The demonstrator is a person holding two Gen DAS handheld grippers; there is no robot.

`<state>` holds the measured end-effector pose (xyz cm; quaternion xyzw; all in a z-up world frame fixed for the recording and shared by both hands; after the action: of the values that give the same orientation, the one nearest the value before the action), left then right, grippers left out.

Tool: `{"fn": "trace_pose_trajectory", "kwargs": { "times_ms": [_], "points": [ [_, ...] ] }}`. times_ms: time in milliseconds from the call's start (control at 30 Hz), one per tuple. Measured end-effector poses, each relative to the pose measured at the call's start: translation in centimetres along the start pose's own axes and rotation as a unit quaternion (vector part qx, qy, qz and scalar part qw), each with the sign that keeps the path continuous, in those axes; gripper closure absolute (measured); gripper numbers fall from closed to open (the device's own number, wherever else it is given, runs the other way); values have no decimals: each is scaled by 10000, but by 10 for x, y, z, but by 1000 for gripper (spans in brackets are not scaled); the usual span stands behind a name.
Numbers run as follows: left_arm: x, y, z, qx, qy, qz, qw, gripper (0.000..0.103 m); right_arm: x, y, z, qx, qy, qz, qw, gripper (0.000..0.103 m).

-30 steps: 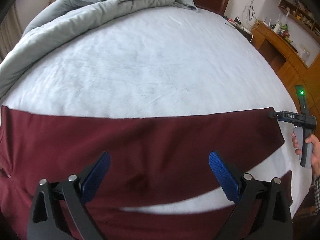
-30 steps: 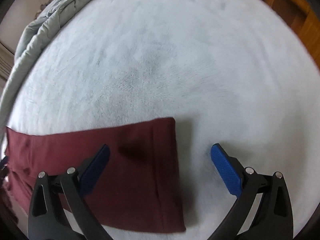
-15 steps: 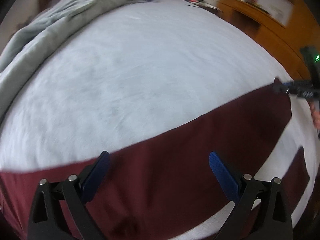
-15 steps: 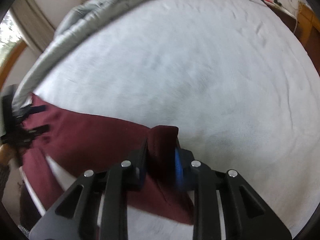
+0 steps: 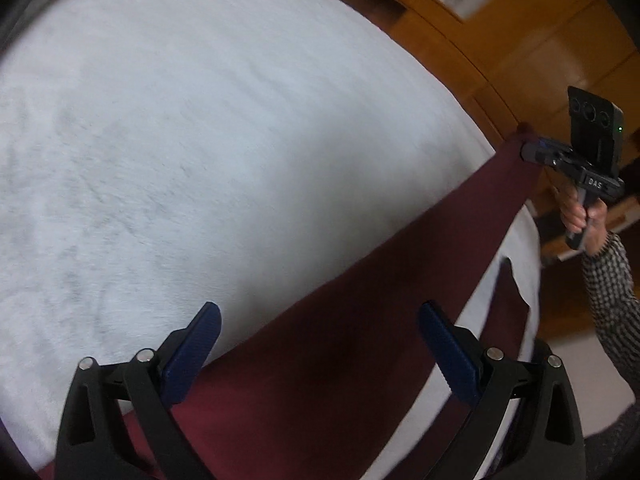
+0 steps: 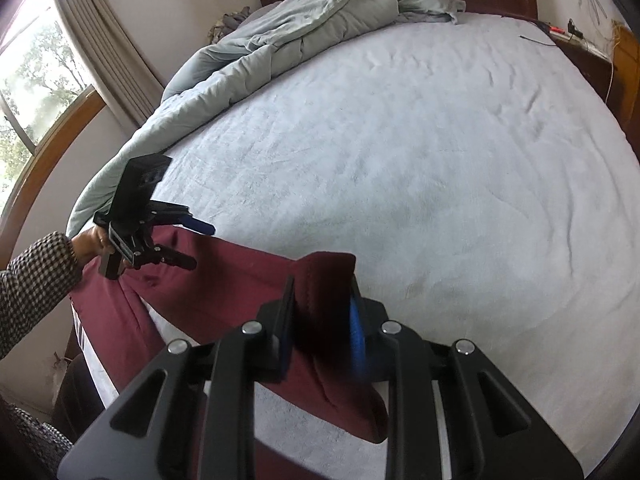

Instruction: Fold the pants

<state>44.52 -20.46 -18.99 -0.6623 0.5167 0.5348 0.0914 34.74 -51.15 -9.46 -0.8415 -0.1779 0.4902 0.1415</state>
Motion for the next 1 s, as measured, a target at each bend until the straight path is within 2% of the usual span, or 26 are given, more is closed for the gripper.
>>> {"fn": "trace_pose_trajectory", "kwargs": {
  "times_ms": [67,100,133,167,200,300,400,433,567,600,733,833,867,933,1000],
  "points": [
    [5,-3,0,-94,-200,291,9993,6,-3,2,0,27,52,-29,10000,81],
    [6,-3,0,-127,-264,365,9989,15,-4,3,0,65,82,-48,9999,81],
    [8,-3,0,-148,-352,419,9984,42,-5,3,0,85,108,-61,9999,81],
    [9,-1,2,-114,-485,416,9979,59,-7,4,1,106,137,-70,9998,81],
    [6,6,4,-71,-506,396,9979,72,-8,4,1,133,161,-75,9998,81],
    [-10,24,10,113,-227,130,9996,84,-16,1,9,206,286,-108,9993,81],
    [-33,51,12,181,222,-412,9987,85,-26,-2,21,232,421,-68,9988,81],
    [-44,72,17,291,390,-702,9963,85,-32,-3,29,265,500,-56,9984,81],
    [-55,142,47,708,488,-1415,9862,85,-47,-9,63,278,651,21,9975,80],
    [-52,163,59,774,461,-1534,9841,85,-49,-12,74,238,662,111,9975,80],
    [-36,202,96,806,270,-1811,9798,85,-48,-16,120,153,511,376,9979,75],
    [-15,218,123,735,177,-1939,9781,85,-43,-18,156,259,291,440,9983,70],
    [-19,211,133,663,151,-1932,9788,85,-41,-19,167,298,222,465,9982,68],
    [-4,211,152,717,-24,-2078,9755,85,-40,-21,190,390,82,610,9973,57],
    [11,216,165,838,-109,-2260,9705,85,-43,-23,212,624,0,531,9966,42]
  ]
}}
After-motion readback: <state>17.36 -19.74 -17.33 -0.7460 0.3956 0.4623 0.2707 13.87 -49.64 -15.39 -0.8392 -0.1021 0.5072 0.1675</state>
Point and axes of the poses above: each gripper's, at about its wrist camera, not at the fingertips, and x roughly the way its jaws point, y to its right, z to its underside, the point moved 1 cm from there along x, roughly the way its jaws point, and after that the axes turned 9 degrees about x, right-handed, at the moved point
